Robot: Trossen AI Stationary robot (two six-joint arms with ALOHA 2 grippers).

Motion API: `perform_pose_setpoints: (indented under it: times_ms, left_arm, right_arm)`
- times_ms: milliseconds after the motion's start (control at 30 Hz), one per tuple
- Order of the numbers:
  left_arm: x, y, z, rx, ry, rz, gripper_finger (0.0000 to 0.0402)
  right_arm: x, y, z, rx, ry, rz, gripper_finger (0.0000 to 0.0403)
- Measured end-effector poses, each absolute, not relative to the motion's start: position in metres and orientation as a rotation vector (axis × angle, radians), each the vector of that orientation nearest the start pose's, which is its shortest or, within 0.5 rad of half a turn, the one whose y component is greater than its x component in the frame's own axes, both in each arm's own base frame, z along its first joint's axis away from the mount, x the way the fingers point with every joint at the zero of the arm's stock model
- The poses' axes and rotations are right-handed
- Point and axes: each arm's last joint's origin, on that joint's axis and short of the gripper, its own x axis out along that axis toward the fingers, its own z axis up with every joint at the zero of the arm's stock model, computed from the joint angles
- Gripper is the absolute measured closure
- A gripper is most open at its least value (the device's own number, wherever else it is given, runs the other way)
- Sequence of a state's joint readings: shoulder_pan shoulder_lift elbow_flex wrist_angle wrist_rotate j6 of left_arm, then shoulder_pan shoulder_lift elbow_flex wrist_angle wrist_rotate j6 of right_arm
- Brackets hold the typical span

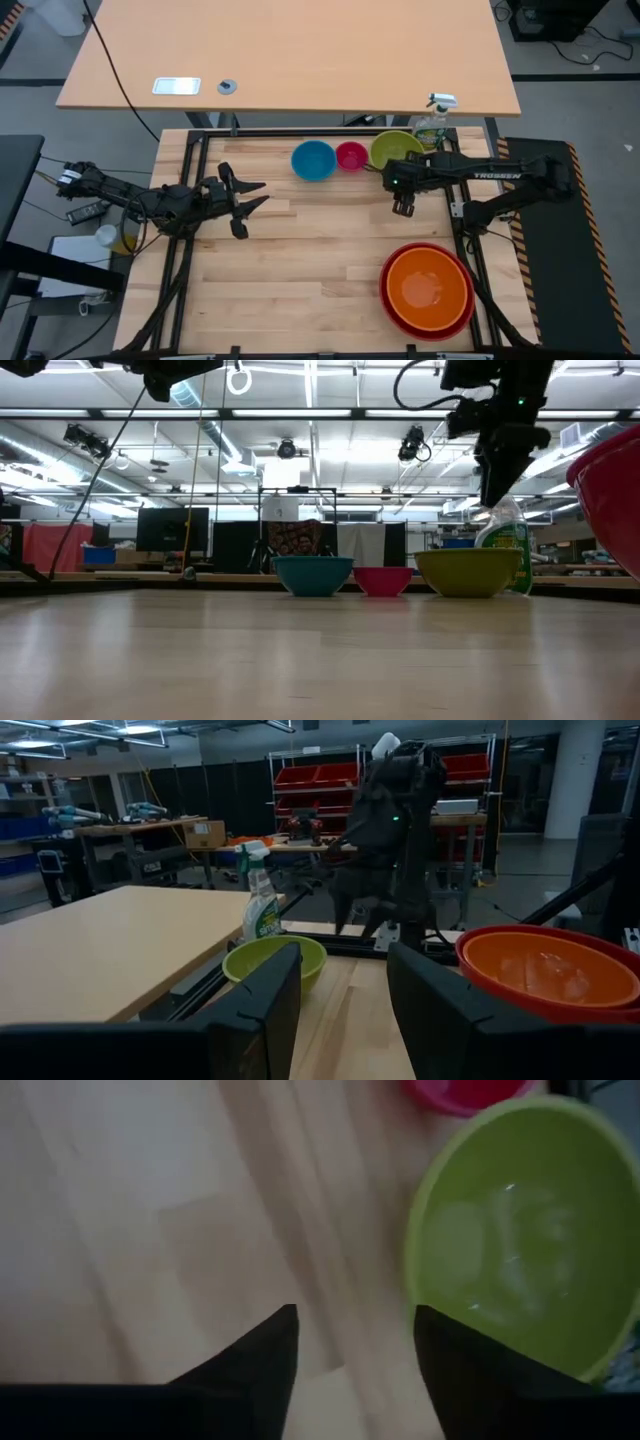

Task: Nest bowls inside each other
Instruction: Stack the green bowl on top of the orange bowl

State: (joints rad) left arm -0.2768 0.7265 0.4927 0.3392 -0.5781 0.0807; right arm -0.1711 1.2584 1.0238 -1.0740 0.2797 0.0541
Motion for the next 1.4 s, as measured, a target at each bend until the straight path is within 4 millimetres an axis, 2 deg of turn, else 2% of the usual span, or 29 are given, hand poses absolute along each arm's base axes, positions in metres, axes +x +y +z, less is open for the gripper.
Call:
perform_pose_setpoints:
  times_ms: [233, 333, 467, 800, 1000, 1267, 1400]
  left_arm:
    - [0.164, -0.030, 0.290, 0.039, -0.084, 0.305, 0.0248]
    - [0.164, -0.030, 0.290, 0.049, -0.082, 0.306, 0.0248]
    - [0.164, -0.030, 0.290, 0.053, -0.081, 0.306, 0.0248]
    - [0.164, -0.030, 0.289, 0.059, -0.073, 0.306, 0.0248]
    - [0.164, -0.030, 0.289, 0.059, -0.074, 0.306, 0.0248]
    - [0.164, -0.030, 0.289, 0.083, -0.070, 0.307, 0.0248]
    - [0.164, -0.030, 0.289, 0.083, -0.070, 0.307, 0.0248]
  right_arm:
    - [0.224, -0.063, 0.249, -0.188, 1.388, -0.441, 0.0127]
    - [0.230, -0.073, 0.237, -0.214, 1.445, -0.459, 0.0122]
    - [0.235, -0.089, 0.221, -0.193, 1.518, -0.486, 0.0134]
    - [0.242, -0.112, 0.186, -0.114, 1.663, -0.497, 0.0198]
    - [0.244, -0.120, 0.170, -0.077, 1.726, -0.506, 0.0261]
    - [0.245, -0.119, 0.171, -0.053, 1.705, -0.505, 0.0384]
    - [0.243, -0.117, 0.175, -0.052, 1.699, -0.525, 0.0382]
